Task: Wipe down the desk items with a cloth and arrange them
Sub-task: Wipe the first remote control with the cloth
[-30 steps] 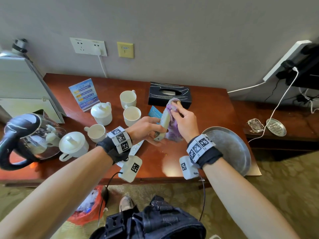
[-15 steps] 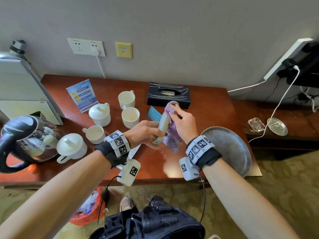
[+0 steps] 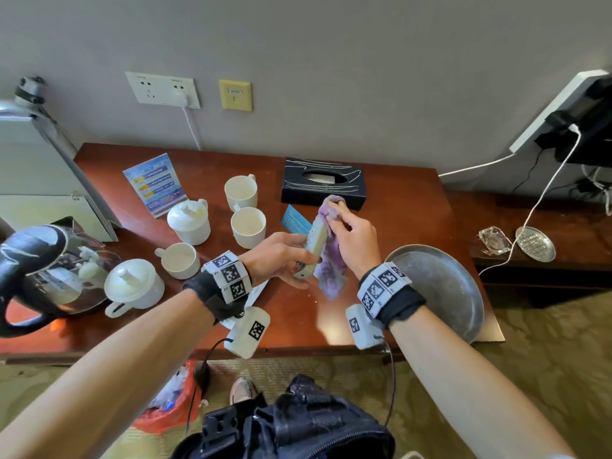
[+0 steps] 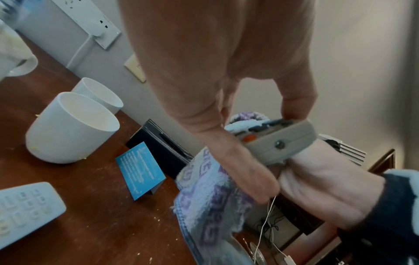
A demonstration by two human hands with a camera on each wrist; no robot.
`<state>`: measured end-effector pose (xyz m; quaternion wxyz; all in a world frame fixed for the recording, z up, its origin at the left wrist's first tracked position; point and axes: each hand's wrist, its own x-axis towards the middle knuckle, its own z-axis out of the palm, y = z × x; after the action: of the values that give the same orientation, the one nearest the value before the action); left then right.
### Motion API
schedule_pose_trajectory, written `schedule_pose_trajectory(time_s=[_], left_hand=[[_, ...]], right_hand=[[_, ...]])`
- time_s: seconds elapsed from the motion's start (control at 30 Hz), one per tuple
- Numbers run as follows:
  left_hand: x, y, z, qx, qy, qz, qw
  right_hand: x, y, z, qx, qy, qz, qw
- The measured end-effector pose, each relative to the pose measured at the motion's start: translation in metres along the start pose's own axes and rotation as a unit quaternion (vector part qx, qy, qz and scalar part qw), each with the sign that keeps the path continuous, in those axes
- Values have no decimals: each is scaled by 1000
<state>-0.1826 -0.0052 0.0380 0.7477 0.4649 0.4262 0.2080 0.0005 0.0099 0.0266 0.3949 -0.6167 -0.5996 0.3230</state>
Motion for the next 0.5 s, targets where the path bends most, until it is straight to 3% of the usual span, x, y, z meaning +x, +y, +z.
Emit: schedule_pose_trajectory(time_s=[0.23,0.3,0.4,0.5], left_hand=[[6,10,-8,-6,30,23,999],[4,10,-9,-3,23,21,1000],[4,10,-6,0,6,13,1000],[7,10,-5,-13,10,20,1000]], right_hand=[[-25,7,5,-15,-40,-126,991],[-16,5,4,-9,-38,-104,994],[5,-2,0,16,-3,-16,1000],[9,-8,1,30,8,-10,999]])
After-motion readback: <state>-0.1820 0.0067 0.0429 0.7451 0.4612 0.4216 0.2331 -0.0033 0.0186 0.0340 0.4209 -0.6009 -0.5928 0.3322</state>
